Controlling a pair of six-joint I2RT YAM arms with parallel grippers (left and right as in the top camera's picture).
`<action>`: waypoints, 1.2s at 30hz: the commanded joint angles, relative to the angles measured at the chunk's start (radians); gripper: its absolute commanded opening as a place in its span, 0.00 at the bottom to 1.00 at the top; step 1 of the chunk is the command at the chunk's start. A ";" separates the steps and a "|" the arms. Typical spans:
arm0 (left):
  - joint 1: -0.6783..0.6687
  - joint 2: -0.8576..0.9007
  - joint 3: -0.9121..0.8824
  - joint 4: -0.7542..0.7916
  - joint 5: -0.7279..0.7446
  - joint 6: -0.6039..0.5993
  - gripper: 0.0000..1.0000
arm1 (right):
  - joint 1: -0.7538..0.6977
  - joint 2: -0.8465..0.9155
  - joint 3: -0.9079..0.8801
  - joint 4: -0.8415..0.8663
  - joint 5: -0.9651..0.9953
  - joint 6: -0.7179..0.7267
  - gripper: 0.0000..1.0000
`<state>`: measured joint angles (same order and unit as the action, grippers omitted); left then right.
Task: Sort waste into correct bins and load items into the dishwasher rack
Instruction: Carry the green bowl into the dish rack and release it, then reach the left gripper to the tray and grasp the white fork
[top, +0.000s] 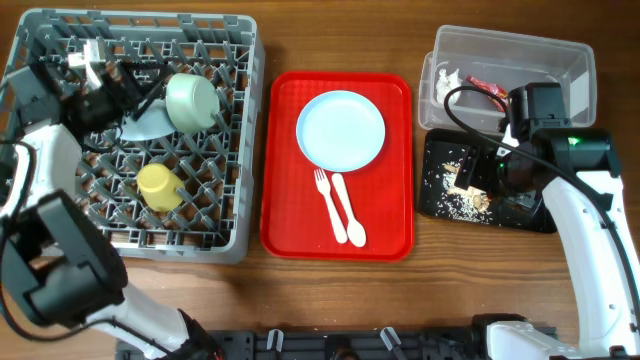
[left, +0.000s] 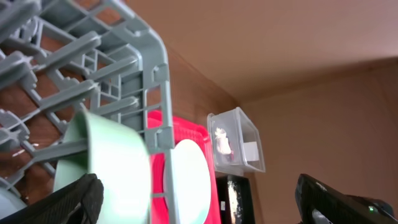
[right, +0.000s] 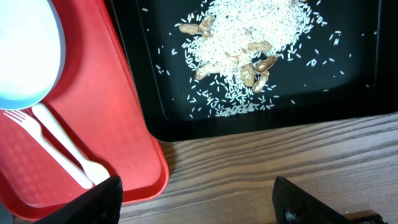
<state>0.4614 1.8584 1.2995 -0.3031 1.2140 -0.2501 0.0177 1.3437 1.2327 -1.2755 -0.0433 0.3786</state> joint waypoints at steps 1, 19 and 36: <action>-0.009 -0.171 -0.003 -0.063 -0.123 -0.020 1.00 | -0.003 -0.020 0.018 -0.001 0.014 -0.012 0.78; -0.664 -0.389 -0.017 -0.686 -1.043 -0.342 1.00 | -0.003 -0.020 0.018 0.007 0.014 -0.020 0.83; -1.079 -0.133 -0.023 -0.565 -1.180 -0.728 1.00 | -0.003 -0.020 0.018 0.006 0.014 -0.020 0.83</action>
<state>-0.5732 1.6524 1.2873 -0.8795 0.0940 -0.8997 0.0177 1.3422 1.2331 -1.2713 -0.0433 0.3679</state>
